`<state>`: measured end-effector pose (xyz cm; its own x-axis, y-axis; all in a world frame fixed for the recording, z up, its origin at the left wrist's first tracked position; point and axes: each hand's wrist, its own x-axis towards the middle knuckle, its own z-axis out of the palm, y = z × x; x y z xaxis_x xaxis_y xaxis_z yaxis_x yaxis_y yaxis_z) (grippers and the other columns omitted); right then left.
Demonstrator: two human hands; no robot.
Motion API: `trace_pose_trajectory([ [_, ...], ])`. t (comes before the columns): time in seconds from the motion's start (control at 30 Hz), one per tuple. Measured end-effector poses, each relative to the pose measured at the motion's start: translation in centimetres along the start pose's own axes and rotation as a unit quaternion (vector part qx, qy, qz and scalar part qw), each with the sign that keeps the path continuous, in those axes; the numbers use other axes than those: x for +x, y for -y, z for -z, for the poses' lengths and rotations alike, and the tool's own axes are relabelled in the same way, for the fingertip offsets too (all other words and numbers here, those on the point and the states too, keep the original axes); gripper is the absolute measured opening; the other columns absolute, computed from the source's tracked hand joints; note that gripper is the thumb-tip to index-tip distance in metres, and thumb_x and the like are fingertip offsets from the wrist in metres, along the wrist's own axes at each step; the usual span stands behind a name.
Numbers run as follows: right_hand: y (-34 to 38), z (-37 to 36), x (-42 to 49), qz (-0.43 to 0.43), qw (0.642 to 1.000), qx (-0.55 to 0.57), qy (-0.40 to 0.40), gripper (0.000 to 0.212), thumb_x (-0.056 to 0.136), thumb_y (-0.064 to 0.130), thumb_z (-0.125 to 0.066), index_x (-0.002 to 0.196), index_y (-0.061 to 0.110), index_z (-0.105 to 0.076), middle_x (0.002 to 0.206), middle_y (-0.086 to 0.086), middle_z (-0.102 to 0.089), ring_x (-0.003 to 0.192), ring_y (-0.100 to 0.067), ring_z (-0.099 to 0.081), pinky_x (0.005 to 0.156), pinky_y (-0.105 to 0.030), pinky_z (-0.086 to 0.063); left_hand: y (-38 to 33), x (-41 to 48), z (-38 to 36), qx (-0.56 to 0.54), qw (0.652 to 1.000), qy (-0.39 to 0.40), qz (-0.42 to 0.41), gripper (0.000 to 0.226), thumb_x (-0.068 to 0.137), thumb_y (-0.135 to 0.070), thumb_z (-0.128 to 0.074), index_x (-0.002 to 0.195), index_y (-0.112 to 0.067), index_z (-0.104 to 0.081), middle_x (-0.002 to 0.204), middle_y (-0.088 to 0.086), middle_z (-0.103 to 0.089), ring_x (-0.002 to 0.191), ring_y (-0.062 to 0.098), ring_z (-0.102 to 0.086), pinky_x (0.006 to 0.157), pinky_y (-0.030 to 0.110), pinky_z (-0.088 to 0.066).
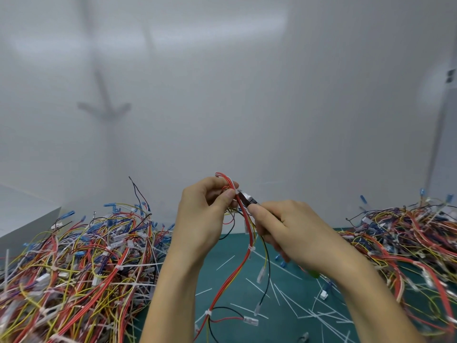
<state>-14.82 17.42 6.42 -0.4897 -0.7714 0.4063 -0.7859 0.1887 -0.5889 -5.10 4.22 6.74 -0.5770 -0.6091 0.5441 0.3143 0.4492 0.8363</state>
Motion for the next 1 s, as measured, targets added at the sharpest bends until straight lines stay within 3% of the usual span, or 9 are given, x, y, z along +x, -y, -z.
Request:
trace_pose_trajectory([
  [0.07,-0.2,-0.1,0.1,-0.006,0.999,0.032,0.013,0.056,0.099,0.054,-0.039,0.072,0.008,-0.055,0.055,-0.003,-0.05,0.05,-0.015,-0.045,0.059,-0.045,-0.054,0.0,0.0,0.0,-0.001,1.0,0.002,-0.001,0.019,0.094,0.0,-0.059,0.091,-0.015,-0.07,0.083,0.006,-0.077,0.076,0.012,-0.072,0.071,0.015,-0.054],
  [0.17,-0.5,-0.1,0.1,-0.027,0.99,0.134,0.025,0.052,0.101,0.048,-0.043,0.071,0.01,-0.059,0.051,0.001,-0.052,0.046,-0.017,-0.05,0.047,-0.033,-0.05,-0.1,0.0,0.1,-0.011,1.0,0.006,0.002,0.016,0.094,0.0,-0.059,0.093,-0.013,-0.069,0.082,0.002,-0.077,0.075,0.008,-0.072,0.069,0.013,-0.052],
  [0.33,-0.7,0.3,0.5,-0.068,0.968,0.235,-0.061,0.049,0.099,0.05,-0.046,0.075,0.012,-0.064,0.055,-0.002,-0.059,0.047,-0.019,-0.054,0.048,-0.032,-0.049,-0.1,-0.1,0.5,-0.029,1.0,0.003,0.007,0.015,0.095,0.001,-0.056,0.095,-0.009,-0.068,0.081,-0.002,-0.077,0.076,0.006,-0.072,0.067,0.012,-0.051],
  [0.4,-1.0,0.5,0.6,-0.076,0.969,0.215,-0.094,0.043,0.097,0.048,-0.052,0.076,0.013,-0.066,0.057,-0.002,-0.064,0.048,-0.018,-0.055,0.05,-0.035,-0.052,-0.2,-0.1,0.5,-0.025,1.0,0.002,0.008,0.014,0.096,0.0,-0.057,0.097,-0.009,-0.067,0.082,-0.002,-0.078,0.079,0.006,-0.073,0.068,0.011,-0.051],
  [0.5,-1.3,0.6,0.5,-0.091,0.98,0.145,-0.105,0.018,0.092,0.027,-0.06,0.079,0.017,-0.065,0.067,0.002,-0.072,0.05,-0.016,-0.056,0.056,-0.043,-0.058,-0.2,-0.1,0.5,-0.022,1.0,0.003,0.012,0.015,0.097,-0.002,-0.056,0.096,-0.012,-0.067,0.082,-0.003,-0.077,0.08,0.005,-0.073,0.069,0.01,-0.051],
  [0.63,-1.5,0.4,0.4,-0.111,0.978,0.161,-0.073,0.012,0.089,0.009,-0.059,0.086,0.018,-0.066,0.073,0.006,-0.075,0.051,-0.016,-0.059,0.056,-0.038,-0.06,-0.3,-0.1,0.5,-0.017,1.0,0.004,0.012,0.015,0.098,-0.003,-0.054,0.097,-0.013,-0.066,0.082,-0.006,-0.077,0.081,0.004,-0.072,0.068,0.009,-0.051],
  [0.77,-1.2,0.5,0.3,-0.087,0.969,0.233,-0.011,0.013,0.086,-0.003,-0.063,0.089,0.009,-0.068,0.066,0.004,-0.07,0.053,-0.02,-0.059,0.054,-0.035,-0.058,-0.4,-0.1,0.4,-0.019,1.0,-0.008,0.012,0.014,0.098,-0.005,-0.054,0.098,-0.012,-0.066,0.083,-0.007,-0.077,0.08,0.001,-0.071,0.069,0.008,-0.05],
  [0.9,-0.8,0.8,0.0,-0.055,0.962,0.265,0.04,0.01,0.087,-0.002,-0.067,0.09,0.008,-0.067,0.06,0.002,-0.061,0.053,-0.017,-0.061,0.053,-0.028,-0.055,-0.5,0.0,0.4,-0.021,0.999,-0.019,0.02,0.013,0.097,-0.007,-0.054,0.099,-0.012,-0.066,0.082,-0.008,-0.076,0.074,-0.001,-0.069,0.064,0.008,-0.049],
  [1.0,-0.7,0.9,0.0,-0.05,0.966,0.251,0.031,0.011,0.085,0.006,-0.075,0.089,0.01,-0.066,0.061,0.003,-0.063,0.055,-0.015,-0.062,0.056,-0.028,-0.056,-0.4,0.0,0.4,-0.015,0.999,-0.023,0.038,0.012,0.097,-0.009,-0.054,0.098,-0.013,-0.065,0.079,-0.01,-0.076,0.068,-0.003,-0.067,0.059,0.008,-0.047],
])
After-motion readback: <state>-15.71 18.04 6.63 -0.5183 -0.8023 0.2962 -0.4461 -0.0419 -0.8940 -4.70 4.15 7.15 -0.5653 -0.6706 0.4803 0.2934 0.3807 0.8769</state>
